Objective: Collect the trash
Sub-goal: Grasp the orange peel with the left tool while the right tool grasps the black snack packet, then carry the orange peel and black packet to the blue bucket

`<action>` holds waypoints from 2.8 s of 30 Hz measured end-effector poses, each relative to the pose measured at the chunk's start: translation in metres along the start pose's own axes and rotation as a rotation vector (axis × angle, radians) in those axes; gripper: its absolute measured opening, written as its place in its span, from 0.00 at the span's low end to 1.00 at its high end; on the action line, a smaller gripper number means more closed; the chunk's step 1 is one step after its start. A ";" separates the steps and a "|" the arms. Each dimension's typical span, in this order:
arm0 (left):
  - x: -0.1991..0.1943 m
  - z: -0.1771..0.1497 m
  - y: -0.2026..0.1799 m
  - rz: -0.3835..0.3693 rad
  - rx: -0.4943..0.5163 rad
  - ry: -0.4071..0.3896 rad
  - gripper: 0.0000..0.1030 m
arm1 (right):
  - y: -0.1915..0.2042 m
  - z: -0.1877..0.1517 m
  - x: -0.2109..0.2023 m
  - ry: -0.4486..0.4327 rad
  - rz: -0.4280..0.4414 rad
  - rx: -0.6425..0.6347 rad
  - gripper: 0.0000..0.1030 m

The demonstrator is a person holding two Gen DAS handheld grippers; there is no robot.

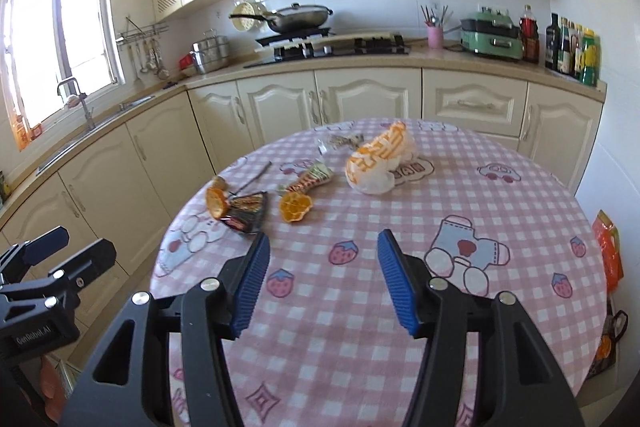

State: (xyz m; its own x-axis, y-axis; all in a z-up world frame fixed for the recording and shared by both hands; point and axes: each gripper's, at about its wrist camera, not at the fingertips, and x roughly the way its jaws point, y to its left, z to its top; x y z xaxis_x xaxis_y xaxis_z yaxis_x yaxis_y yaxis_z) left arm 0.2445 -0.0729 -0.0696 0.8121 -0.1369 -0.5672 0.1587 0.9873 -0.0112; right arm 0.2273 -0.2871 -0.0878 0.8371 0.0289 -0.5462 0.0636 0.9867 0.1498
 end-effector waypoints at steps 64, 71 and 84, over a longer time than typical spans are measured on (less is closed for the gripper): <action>0.036 -0.048 0.235 0.187 -0.326 0.202 0.31 | 0.309 -0.042 0.121 0.357 0.451 -0.328 0.15; 0.048 -0.056 0.252 0.179 -0.373 0.196 0.46 | 0.333 -0.059 0.140 0.384 0.461 -0.323 0.15; 0.050 -0.058 0.250 0.217 -0.347 0.188 0.68 | 0.326 -0.063 0.158 0.418 0.454 -0.305 0.15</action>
State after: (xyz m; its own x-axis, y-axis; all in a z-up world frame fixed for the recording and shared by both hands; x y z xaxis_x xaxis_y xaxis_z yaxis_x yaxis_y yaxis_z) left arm 0.2920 0.1722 -0.1485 0.6843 0.0614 -0.7266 -0.2276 0.9646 -0.1329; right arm 0.3458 0.0490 -0.1773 0.4612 0.4487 -0.7655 -0.4510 0.8615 0.2333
